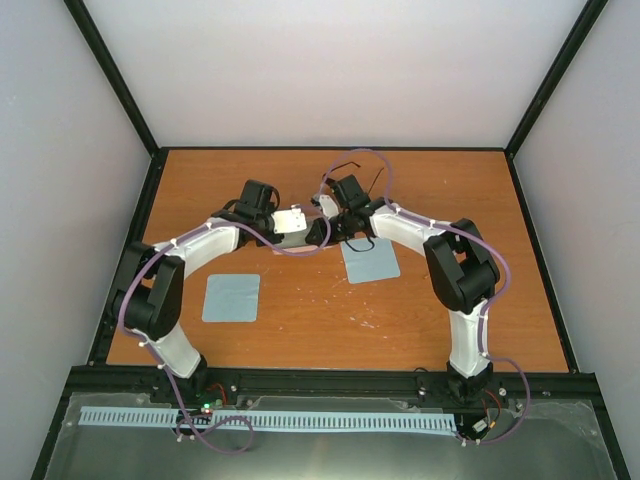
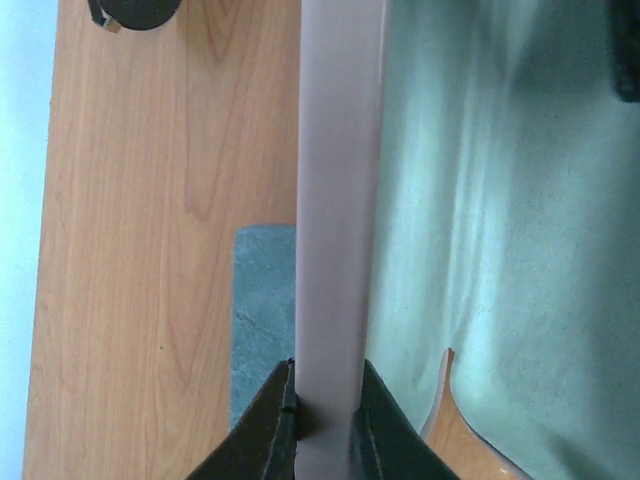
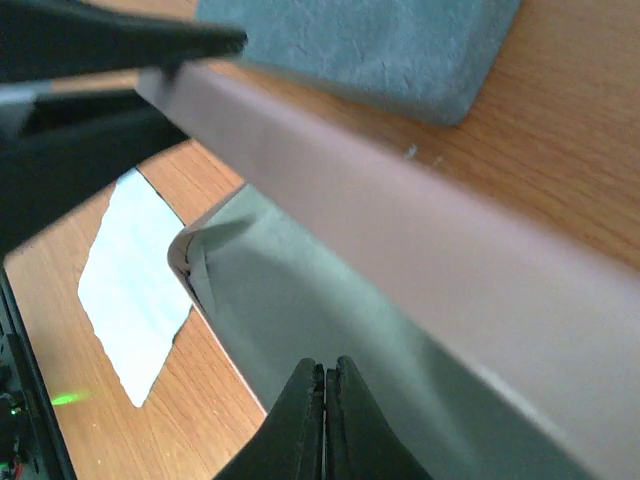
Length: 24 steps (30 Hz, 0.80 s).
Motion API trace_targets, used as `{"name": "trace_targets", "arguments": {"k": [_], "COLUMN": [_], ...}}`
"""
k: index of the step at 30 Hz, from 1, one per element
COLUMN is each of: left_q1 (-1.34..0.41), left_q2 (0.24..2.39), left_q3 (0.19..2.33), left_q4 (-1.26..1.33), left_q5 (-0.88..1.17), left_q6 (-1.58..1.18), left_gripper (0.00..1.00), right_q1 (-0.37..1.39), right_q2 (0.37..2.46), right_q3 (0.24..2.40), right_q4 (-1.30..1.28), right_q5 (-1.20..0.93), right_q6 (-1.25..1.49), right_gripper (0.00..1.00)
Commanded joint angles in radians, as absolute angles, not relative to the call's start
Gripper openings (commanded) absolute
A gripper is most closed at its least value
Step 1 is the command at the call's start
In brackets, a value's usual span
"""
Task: Organize the sunglasses
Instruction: Open the sunglasses case at the center of the board.
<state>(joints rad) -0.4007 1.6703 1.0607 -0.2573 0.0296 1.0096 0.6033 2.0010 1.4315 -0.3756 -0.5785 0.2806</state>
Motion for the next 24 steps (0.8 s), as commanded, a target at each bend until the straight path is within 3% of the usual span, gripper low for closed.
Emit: {"name": "trace_targets", "arguments": {"k": [1,16,19,24], "left_q1": [-0.405,-0.406,-0.41,-0.421], "left_q2": [1.69,1.694,1.685,1.677], "left_q3": [1.168,1.196,1.181,1.154], "left_q4": [-0.235,-0.266,-0.266,-0.257], "left_q5": [0.054,0.075,0.073,0.061], "left_q6": [0.953,0.962,0.958,0.947], "left_gripper": [0.0,0.03,0.16,0.55], "right_q1": [0.612,0.617,0.62,0.621], "right_q2": [1.998,2.122,2.119,2.122], "right_q3": [1.384,1.334,1.309,1.296], "right_q4": [-0.371,-0.36,-0.349,-0.352], "right_q5": [-0.576,-0.595,-0.594,-0.589], "right_q6": [0.282,0.262,0.259,0.244], "right_gripper": [0.03,0.03,0.03,0.03]}}
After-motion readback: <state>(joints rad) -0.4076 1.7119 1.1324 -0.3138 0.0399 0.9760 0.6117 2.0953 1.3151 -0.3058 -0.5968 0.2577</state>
